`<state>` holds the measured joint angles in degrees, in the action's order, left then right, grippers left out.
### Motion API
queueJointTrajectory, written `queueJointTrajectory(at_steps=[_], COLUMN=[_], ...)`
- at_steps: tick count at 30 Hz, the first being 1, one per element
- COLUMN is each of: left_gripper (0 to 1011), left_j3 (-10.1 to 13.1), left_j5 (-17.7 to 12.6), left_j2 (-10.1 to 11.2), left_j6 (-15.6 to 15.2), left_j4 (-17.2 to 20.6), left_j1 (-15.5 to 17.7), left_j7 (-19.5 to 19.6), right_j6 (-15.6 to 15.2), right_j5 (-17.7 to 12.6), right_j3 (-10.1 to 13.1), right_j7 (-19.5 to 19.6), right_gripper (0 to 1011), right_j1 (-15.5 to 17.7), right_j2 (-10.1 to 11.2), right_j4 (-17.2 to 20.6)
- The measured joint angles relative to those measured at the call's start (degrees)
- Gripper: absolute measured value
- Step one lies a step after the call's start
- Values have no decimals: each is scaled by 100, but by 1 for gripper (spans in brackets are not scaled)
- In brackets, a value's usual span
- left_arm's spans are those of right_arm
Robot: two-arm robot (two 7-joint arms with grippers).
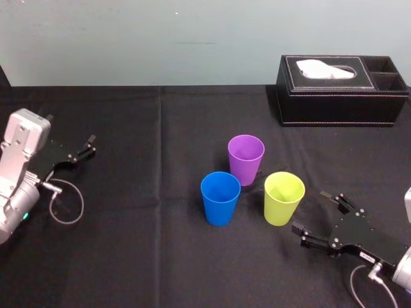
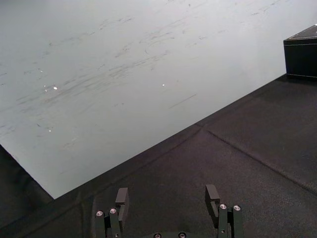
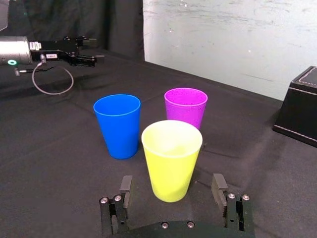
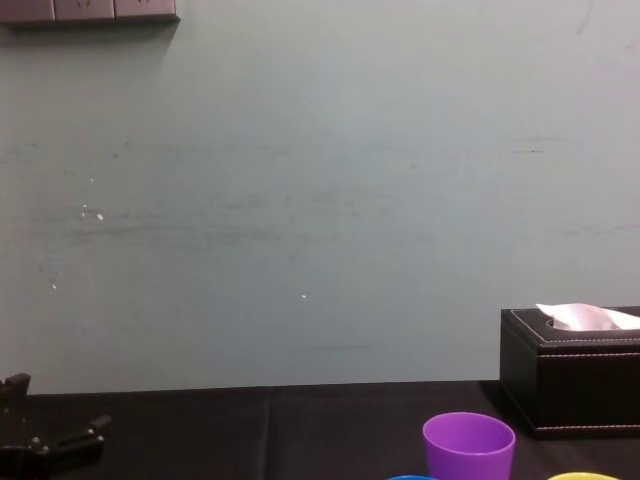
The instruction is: Stack the three plastic cups sequentially using one hand.
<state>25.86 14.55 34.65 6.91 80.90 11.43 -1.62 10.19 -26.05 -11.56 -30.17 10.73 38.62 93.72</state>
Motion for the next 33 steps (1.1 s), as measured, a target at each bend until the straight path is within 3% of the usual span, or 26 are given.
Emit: queueJointTrajectory(at_steps=[19,33], left_gripper=[1011,1011], left_j3=[0,0], left_j5=[0,0], left_j2=[0,0], left_j6=[0,0], left_j4=[0,0], left_j1=[0,0], left_j7=[-1,0], right_j6=[-97,-142], right_j5=[188,352], right_j3=[-76,-309], right_j7=[-143,-222], right_gripper=[1003,1003], right_j1=[-329,-751], right_j2=[-224,-363], right_j4=[-226,-456])
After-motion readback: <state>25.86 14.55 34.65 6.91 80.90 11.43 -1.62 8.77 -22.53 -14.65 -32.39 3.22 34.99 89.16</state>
